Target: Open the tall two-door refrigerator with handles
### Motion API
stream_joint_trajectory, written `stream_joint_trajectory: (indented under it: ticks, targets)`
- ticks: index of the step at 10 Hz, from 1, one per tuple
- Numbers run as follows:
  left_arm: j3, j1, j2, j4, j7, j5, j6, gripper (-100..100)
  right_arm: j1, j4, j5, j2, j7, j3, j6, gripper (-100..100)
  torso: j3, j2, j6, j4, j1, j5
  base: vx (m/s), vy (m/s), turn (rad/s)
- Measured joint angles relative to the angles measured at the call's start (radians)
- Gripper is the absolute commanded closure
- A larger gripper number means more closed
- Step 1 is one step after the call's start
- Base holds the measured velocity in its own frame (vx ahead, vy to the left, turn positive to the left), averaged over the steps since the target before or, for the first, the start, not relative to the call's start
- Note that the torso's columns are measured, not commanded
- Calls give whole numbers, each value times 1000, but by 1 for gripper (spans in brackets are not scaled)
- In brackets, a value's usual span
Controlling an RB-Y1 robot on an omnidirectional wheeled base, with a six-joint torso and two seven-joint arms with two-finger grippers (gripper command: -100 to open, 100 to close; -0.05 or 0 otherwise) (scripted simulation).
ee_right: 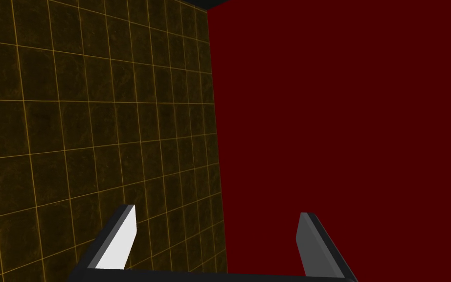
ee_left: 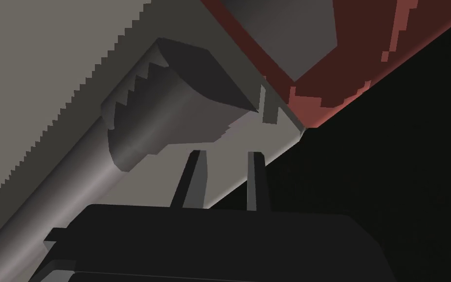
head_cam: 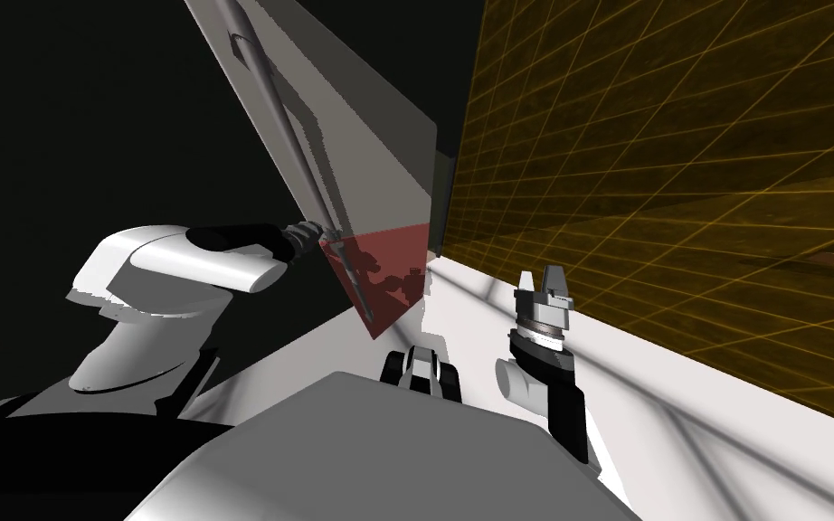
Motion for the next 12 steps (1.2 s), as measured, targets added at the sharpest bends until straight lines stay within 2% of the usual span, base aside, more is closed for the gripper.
stream_joint_trajectory:
  ticks: [3,5,7,9,11,12]
  targets:
    - [30,-24,58,1,-7,31,31,-100,0,0,0,0,0,0,0,0,2,0,-1,-3,-7,1,-26,25,-73]
    - [31,-44,96,-2,-5,44,55,-100,0,0,0,0,0,0,0,0,2,1,-3,-4,-3,3,-20,11,-82]
    - [52,-60,146,-9,-11,75,90,-100,0,0,0,0,0,0,0,0,3,2,-3,-4,0,5,-26,13,-93]
    - [70,-63,174,-21,-18,95,113,-100,0,0,0,0,0,0,0,0,4,4,-5,-2,1,5,-15,13,-37]
    - [69,-79,210,-32,-18,107,135,-100,0,0,0,0,0,0,0,0,5,5,-3,-2,-1,3,-16,14,-25]
    - [69,-79,212,-33,-17,109,139,-100,0,0,0,0,0,0,0,0,6,5,-6,-2,-1,5,-9,6,21]
